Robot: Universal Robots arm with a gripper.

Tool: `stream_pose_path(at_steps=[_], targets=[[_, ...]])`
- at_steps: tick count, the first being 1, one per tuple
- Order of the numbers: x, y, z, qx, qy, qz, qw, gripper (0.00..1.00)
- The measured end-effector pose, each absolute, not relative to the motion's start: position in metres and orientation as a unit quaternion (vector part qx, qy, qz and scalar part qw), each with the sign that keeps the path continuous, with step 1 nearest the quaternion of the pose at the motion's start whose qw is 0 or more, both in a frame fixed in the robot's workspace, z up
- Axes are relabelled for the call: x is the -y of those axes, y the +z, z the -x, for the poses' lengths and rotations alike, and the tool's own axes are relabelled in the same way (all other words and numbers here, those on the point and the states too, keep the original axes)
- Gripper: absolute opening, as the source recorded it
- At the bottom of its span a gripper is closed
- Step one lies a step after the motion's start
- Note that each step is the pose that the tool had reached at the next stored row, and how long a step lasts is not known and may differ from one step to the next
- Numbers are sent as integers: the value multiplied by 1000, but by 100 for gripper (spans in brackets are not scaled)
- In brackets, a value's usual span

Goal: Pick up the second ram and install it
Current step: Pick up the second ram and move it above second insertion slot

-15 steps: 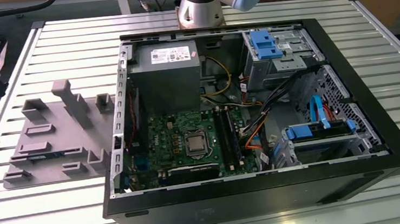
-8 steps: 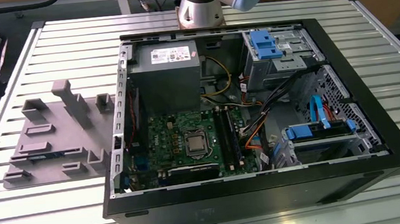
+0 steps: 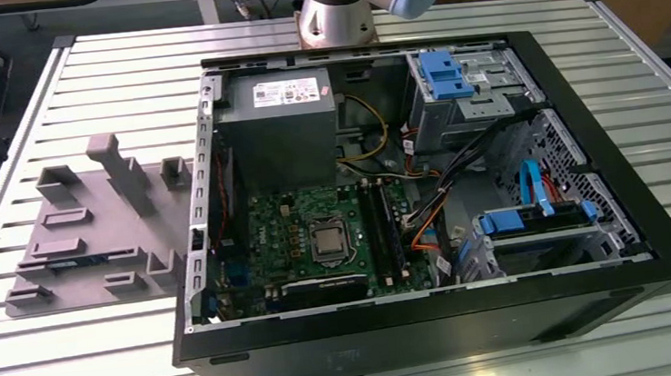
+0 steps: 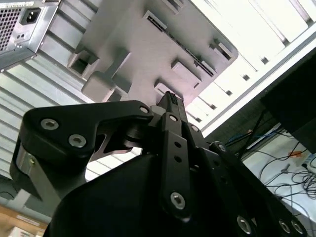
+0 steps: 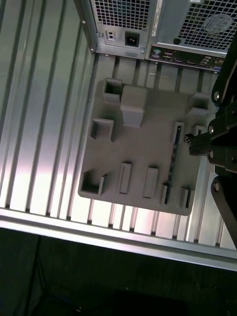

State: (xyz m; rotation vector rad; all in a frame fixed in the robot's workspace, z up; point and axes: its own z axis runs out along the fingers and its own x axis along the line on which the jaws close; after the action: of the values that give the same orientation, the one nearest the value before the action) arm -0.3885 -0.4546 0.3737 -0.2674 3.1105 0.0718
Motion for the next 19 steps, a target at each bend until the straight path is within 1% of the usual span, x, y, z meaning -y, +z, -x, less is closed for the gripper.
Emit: stream_pose_path(at_steps=[4, 13, 19], targets=[[455, 373, 389, -993, 23, 116, 9, 11], [455, 373, 389, -992, 23, 121, 9, 11], [455, 373, 389, -986, 24, 165, 7, 11]])
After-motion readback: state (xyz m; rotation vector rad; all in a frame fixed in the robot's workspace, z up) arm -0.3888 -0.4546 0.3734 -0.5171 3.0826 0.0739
